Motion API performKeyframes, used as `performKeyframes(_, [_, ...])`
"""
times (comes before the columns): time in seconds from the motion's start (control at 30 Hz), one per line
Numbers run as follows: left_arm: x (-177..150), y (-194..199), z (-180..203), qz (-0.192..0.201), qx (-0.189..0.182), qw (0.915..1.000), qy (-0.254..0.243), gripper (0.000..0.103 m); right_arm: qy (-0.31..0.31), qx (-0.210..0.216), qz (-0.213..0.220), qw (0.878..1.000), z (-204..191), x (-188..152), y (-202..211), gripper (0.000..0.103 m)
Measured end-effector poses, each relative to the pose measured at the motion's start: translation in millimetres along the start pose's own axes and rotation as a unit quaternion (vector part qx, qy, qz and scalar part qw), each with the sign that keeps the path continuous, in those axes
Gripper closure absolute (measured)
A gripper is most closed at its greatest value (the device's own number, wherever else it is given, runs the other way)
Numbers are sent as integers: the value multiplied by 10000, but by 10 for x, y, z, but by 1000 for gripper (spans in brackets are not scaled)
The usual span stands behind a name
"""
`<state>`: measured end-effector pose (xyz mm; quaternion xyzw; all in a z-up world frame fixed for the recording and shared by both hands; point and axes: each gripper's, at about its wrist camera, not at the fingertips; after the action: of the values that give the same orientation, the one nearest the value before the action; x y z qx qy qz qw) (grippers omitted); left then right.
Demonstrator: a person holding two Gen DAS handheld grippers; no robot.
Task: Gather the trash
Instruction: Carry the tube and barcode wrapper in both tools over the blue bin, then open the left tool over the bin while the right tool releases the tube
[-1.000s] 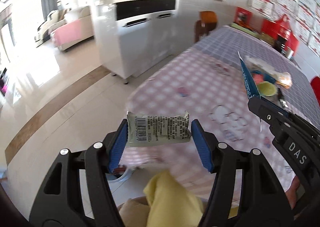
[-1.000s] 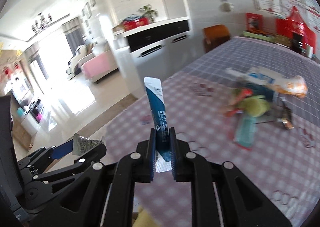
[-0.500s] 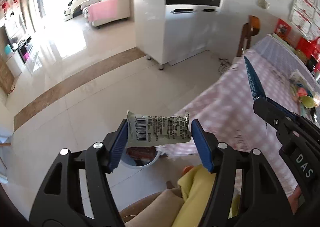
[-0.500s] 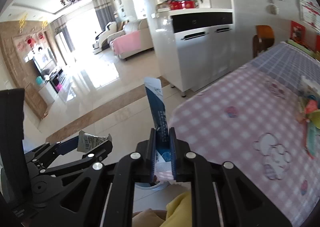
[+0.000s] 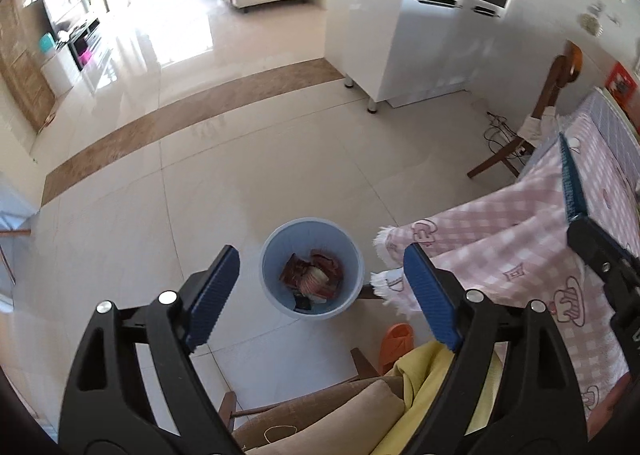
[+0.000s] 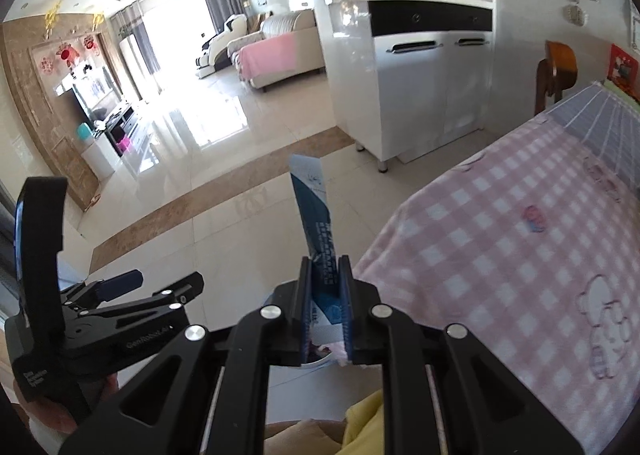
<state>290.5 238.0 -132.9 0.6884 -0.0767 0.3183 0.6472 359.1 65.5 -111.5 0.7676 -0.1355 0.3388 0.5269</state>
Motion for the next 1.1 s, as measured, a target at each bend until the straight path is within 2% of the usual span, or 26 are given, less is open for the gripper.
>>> performKeyframes(0.33, [-80, -126, -450, -110, 277, 9987, 409, 20, 262, 441, -560, 9971, -476, -20, -573, 87])
performKeyframes(0.37, [-84, -149, -485, -144, 308, 9984, 443, 20, 322, 410, -650, 9965, -543, -16, -646, 74])
performKeyframes(0.4, [-82, -190, -517, -192, 353, 9980, 486, 20, 349, 358, -723, 9961, -573, -5, -705, 44])
performKeyframes(0.47, [-96, -243, -598, -267, 518, 9967, 573, 20, 272, 50, -772, 9966, -583, 12, -777, 27])
performKeyframes(0.83, [-152, -360, -600, -401, 451, 9967, 544, 20, -59, 14, -1067, 9943, -326, -100, -856, 27])
performKeyframes(1.1, [-171, -207, -430, -262, 288, 9984, 402, 20, -159, 28, -848, 9963, -216, -80, -557, 26])
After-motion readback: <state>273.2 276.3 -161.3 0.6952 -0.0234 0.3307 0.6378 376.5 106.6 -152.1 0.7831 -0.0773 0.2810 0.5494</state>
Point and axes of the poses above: each gripper's, at about its wrist camera, not at the fingertips, and y roughly against the way its jaws point, z to its right, x to its top, and after that the axes turned 2 degrees about -y, right-handed
